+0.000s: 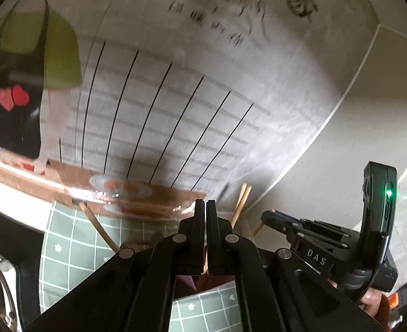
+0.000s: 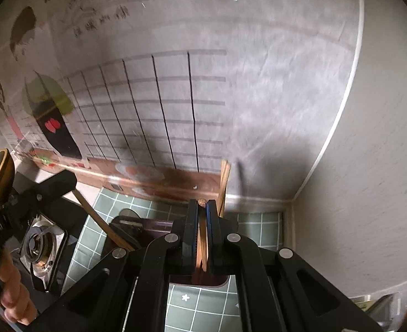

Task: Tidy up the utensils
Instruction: 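Carry both chopsticks into the purple holder and open both tools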

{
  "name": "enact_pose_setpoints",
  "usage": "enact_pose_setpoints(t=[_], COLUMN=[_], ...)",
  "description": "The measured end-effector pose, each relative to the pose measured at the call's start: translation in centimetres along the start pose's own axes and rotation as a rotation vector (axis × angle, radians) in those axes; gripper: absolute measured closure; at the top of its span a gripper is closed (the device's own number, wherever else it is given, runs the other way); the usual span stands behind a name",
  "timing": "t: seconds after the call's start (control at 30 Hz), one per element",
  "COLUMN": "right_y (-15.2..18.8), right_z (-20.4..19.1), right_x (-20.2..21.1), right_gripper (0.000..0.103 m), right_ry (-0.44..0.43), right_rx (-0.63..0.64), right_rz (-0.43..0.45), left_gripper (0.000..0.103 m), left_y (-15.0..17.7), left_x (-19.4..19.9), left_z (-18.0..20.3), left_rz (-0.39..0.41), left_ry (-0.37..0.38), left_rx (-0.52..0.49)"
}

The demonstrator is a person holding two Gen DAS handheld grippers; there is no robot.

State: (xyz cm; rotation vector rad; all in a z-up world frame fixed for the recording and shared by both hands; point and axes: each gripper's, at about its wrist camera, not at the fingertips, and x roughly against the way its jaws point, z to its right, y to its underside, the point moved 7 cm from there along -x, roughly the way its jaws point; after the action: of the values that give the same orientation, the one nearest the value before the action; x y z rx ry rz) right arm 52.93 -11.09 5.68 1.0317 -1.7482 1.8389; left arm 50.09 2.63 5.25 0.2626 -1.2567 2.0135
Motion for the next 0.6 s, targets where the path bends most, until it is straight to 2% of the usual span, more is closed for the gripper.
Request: enact_pose_setpoints(t=[0.17,0.27,0.33,0.4,0.53,0.6], right_y=[1.3,1.5,1.7,1.8,1.8,2.2], right_z=[1.0,1.5,1.6,1.8,1.9,1.8], right_x=[-2.6,-3.2,-3.3,-2.7,0.1,2.0], right_gripper=[0.098,0.097,0.097,0.096,0.094,0.085], right_ry=[-0.001,0.004,-0.039,-0.058,-0.020,-0.021], right_rx=[-0.025,-0.034,-0.052,-0.067,-0.035,-0.036], right_rz=[-0.050,-0.045,-0.047,-0.020,0.066,0.107], left_gripper=[0.100,0.100,0.099,0.099,0.099,0.099], left_y=[0.9,1.0,1.1,1.3,2.1,3.1], left_x=[-0.9,-0.7,-0.1,0.7,2.6,3.7], left_z=[-0.3,-0.3,-0.3,-0.4,-1.0,-1.2], left_rz=[-0.025,-0.015,-0.010,0.001,0.017,0.013], left_ry=[-0.031,-0.061,-0.076,-0.106,-0.172,-0.191], left_rx=[-0.041,-0.068,-0.075,-0.084,-0.085,-0.083])
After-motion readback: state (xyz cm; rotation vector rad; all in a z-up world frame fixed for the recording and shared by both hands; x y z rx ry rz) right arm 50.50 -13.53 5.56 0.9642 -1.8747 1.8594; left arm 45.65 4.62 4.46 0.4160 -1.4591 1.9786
